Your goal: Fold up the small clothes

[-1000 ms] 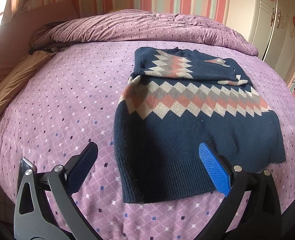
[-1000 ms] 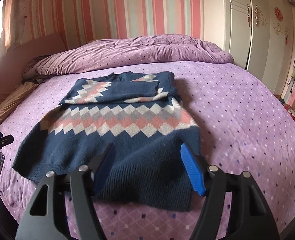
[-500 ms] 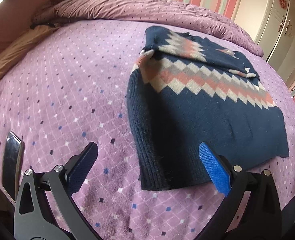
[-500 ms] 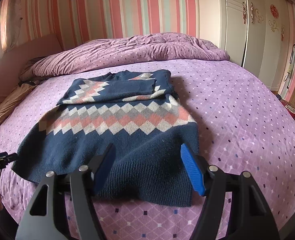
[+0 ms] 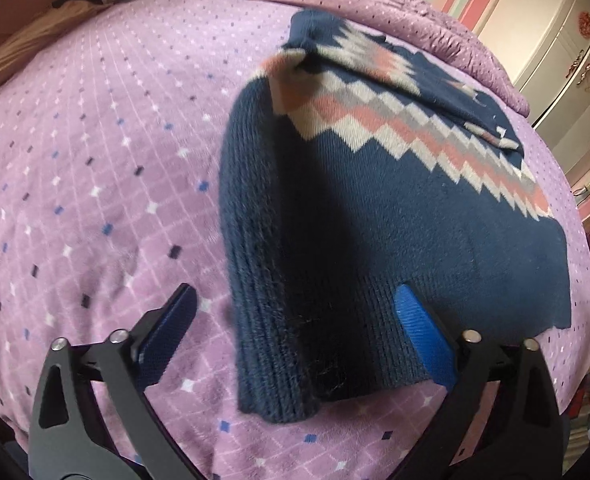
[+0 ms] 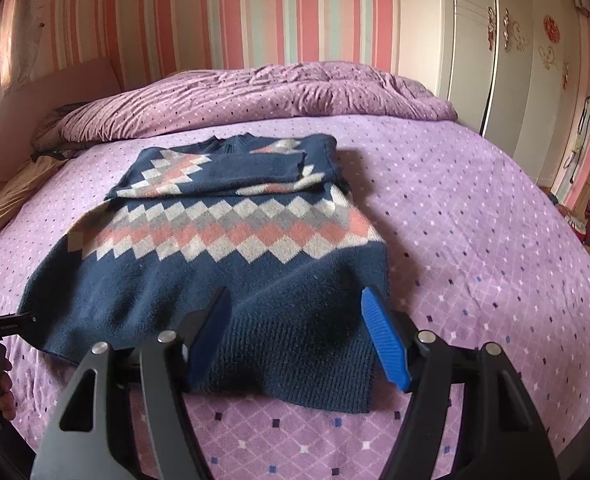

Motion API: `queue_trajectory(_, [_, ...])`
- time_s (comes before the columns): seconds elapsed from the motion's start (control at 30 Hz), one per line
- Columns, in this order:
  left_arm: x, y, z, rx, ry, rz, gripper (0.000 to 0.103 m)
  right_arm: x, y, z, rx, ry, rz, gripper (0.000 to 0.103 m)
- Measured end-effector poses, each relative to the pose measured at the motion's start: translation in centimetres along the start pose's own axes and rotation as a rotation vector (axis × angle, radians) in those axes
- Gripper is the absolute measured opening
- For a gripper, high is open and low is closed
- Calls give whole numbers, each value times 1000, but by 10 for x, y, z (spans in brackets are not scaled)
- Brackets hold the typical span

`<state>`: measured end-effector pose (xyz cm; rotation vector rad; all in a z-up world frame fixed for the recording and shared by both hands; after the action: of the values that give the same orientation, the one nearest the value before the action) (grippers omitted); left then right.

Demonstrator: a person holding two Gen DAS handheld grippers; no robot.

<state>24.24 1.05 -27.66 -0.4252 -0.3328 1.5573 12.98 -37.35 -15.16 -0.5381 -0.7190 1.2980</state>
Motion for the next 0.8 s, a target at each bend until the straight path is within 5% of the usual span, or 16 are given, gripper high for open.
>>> queue_trajectory(0.07, [-3,2,-7,29,16,-4,73,-5,5,-6,17,2,-11,68])
queue_trajectory(0.2, [-10,3,-11,31,10,-24,61,-13,15,-19,50,7,-36,68])
queue_trajectory(0.33, [-11,-2,-12,41,26,-23,33,-25,26,-31,78,15,-67,68])
queue_trajectory(0.8, [-16,-5,-13,66,2,-53,31,-98,66,-68,134,-20,-320,69])
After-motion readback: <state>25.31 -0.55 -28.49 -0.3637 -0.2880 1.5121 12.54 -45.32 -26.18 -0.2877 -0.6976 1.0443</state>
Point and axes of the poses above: each gripper's, at about its wrist camera, not at the fingertips, and z roughly against the way its jaws point, x to its left, y to its underside, the point moved 1 cm from there along -z, roughly the way its jaws point, and after that the axes turned 11 degrees about -y, right-handed, at the moved point
